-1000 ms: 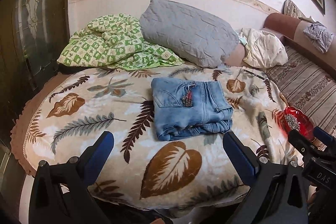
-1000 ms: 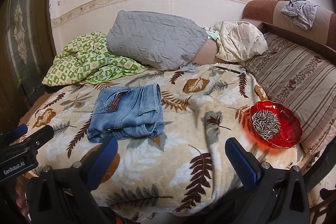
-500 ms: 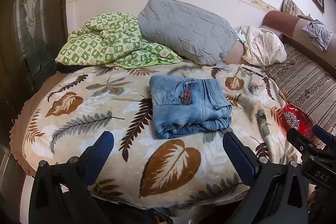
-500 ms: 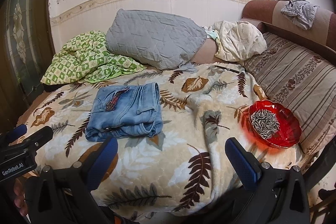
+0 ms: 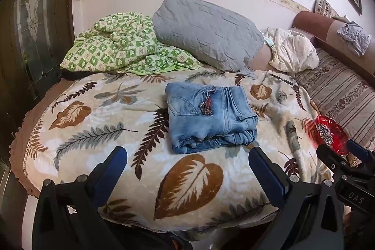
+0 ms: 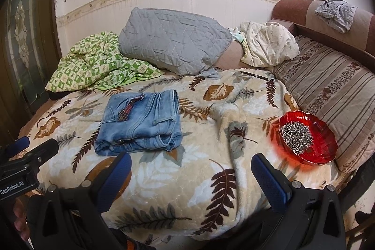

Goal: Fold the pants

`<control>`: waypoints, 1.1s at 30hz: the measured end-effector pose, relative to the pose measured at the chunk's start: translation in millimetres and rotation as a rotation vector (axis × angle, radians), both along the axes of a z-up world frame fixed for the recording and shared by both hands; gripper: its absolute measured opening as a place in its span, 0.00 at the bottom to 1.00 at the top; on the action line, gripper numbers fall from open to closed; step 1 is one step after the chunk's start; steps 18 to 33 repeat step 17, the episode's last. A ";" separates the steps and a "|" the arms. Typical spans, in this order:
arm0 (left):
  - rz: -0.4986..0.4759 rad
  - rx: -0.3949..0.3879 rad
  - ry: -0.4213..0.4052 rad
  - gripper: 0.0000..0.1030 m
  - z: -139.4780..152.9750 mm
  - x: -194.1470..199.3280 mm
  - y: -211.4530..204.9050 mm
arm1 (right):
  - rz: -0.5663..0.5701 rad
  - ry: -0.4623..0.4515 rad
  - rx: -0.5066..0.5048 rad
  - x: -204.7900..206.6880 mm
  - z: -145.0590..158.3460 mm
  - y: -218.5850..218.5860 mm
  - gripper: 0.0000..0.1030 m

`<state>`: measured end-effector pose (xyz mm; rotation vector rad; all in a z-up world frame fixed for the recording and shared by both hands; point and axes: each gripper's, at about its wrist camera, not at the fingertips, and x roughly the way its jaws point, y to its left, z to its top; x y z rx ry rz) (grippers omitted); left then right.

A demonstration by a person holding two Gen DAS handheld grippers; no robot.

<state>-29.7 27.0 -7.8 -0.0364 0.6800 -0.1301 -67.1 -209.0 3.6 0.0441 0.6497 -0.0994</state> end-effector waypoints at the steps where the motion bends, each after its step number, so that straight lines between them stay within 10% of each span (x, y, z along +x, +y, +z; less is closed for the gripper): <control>1: -0.002 0.000 0.001 1.00 -0.3 0.3 0.3 | 0.000 0.000 0.000 0.1 -0.1 0.0 1.00; 33: -0.003 -0.015 -0.018 1.00 0.9 -1.5 1.5 | 0.020 0.015 -0.001 5.5 -9.9 -4.7 1.00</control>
